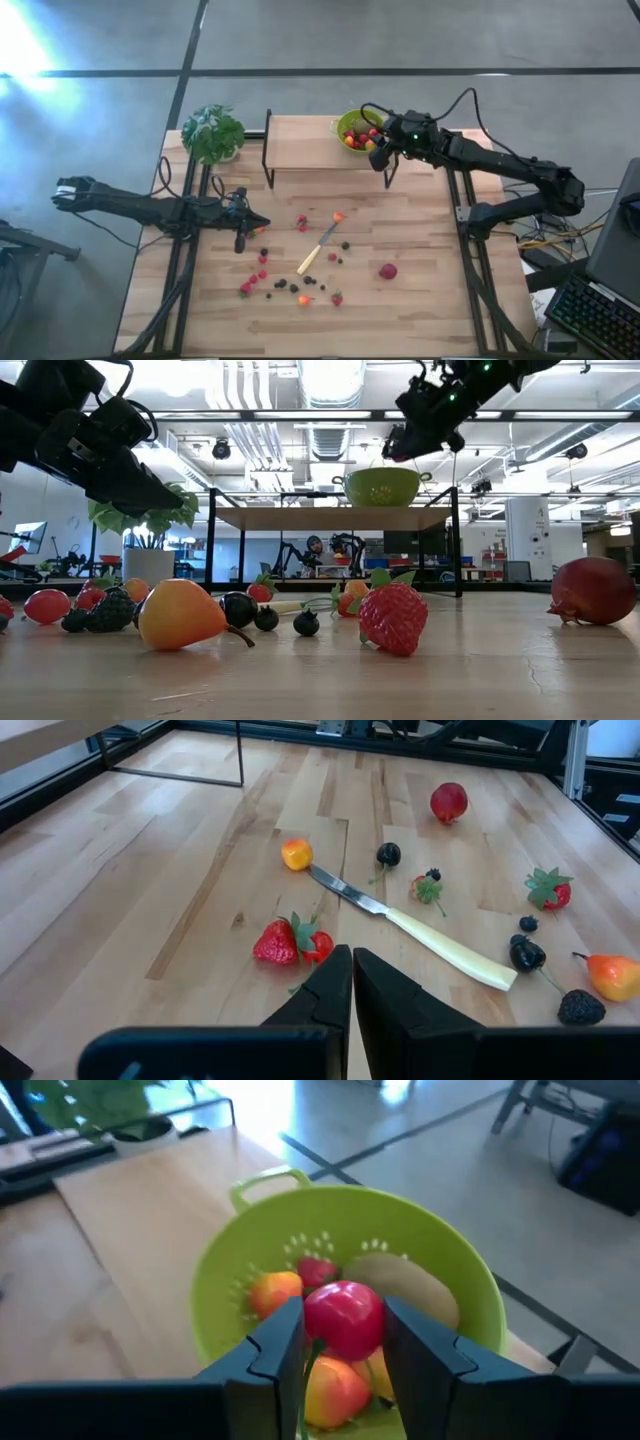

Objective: Pick & Place Fruit
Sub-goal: Put the red cherry into the strainer bowl, then put the black cherry into the green strainer bowl

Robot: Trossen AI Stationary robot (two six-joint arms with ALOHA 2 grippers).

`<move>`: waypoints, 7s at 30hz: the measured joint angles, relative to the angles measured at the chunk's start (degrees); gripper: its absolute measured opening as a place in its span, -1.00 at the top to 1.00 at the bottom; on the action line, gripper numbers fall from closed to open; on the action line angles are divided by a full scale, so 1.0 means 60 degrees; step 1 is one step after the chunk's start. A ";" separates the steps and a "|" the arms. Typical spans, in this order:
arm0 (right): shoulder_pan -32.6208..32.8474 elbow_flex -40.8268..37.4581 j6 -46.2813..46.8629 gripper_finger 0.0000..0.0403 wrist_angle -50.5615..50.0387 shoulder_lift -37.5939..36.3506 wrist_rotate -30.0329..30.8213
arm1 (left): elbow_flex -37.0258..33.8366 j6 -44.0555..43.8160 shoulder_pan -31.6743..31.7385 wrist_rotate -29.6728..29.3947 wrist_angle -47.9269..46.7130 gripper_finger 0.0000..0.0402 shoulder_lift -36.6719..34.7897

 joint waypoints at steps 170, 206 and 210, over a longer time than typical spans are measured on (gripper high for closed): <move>0.6830 -0.0583 0.1770 0.33 0.1265 0.6030 0.1089 | -0.0004 0.0000 -0.0002 0.0001 -0.0058 0.90 0.0000; 0.5938 -0.0157 -0.0343 0.36 0.0521 0.3303 0.1118 | -0.0003 -0.0004 0.0000 0.0001 -0.0109 0.90 0.0004; 0.5318 -0.0154 -0.0760 0.43 0.0501 0.2198 0.1093 | -0.0004 0.0000 -0.0002 0.0002 -0.0160 0.90 0.0004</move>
